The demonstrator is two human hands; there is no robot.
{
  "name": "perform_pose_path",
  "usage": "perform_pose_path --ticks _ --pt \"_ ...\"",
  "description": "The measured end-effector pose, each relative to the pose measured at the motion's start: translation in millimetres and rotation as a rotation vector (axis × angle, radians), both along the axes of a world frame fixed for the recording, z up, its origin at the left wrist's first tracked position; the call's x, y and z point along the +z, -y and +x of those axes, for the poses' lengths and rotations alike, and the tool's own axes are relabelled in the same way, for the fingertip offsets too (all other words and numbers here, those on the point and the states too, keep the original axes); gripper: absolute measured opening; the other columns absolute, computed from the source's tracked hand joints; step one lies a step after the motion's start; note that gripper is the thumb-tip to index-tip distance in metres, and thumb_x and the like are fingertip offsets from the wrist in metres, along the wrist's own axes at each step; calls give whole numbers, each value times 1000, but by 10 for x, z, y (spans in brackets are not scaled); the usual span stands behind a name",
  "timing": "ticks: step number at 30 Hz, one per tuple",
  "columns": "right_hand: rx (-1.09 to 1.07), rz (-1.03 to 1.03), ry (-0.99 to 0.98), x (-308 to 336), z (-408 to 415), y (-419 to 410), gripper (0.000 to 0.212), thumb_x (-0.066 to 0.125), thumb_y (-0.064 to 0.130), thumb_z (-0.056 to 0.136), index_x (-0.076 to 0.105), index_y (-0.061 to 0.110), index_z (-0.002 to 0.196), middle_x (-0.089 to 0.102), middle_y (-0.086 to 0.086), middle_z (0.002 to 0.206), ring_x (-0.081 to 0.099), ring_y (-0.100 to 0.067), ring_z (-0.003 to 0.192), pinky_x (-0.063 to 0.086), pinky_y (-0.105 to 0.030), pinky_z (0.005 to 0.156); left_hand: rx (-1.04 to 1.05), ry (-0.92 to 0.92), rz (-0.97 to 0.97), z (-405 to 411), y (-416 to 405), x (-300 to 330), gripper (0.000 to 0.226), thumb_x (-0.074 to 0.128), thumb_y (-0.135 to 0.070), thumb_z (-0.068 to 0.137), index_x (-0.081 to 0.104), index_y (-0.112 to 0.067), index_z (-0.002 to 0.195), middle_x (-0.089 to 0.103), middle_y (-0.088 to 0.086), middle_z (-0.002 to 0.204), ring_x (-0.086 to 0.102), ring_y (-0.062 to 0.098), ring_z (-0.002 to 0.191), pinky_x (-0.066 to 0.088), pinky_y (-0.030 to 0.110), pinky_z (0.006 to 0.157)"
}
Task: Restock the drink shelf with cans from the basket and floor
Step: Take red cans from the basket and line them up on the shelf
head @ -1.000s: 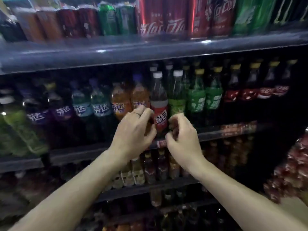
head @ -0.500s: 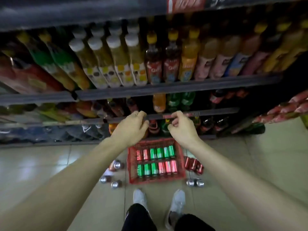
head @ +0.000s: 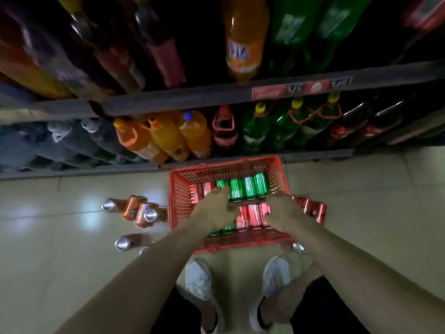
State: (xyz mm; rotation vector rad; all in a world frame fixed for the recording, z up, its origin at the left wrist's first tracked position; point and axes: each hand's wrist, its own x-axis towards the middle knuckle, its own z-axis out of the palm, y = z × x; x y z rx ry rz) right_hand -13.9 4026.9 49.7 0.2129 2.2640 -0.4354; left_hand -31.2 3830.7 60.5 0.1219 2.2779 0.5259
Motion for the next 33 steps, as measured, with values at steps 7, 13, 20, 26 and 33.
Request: perform_pose_path --ticks 7,13,20,26,33 --pt "238 109 60 -1981 -102 -104 50 65 31 87 61 21 136 63 -7 135 62 -30 123 54 -38 101 -161 60 -85 9 -285 -1999 82 66 -54 92 34 -14 156 56 16 144 58 36 128 53 44 98" --pt "349 293 -1 -2889 -251 -88 51 55 36 98 51 11 143 46 -14 143 49 -31 132 47 -40 105 -262 31 -141 13 -430 -3073 82 48 -68 95 33 -20 159 45 15 157 47 36 140 45 48 110" --pt "313 440 0 -3097 -242 35 51 59 18 98 47 7 146 41 -14 142 47 -32 132 43 -39 105 -232 35 -159 98 -524 -3346 83 52 -63 96 30 -14 160 48 18 155 48 36 141 43 46 110" --pt "238 333 12 -3113 -86 -52 68 72 15 88 38 17 147 27 -15 145 44 -36 130 45 -42 105 -166 55 -173 38 -555 -3421 75 56 -60 95 44 -13 152 37 18 160 37 37 146 43 52 113" --pt "30 219 -10 -3118 -138 -128 71 77 21 87 40 15 147 46 -19 146 47 -35 135 46 -40 110 -67 103 -55 71 -527 -3554 60 70 -50 88 42 -32 139 40 21 143 55 43 125 54 54 101"
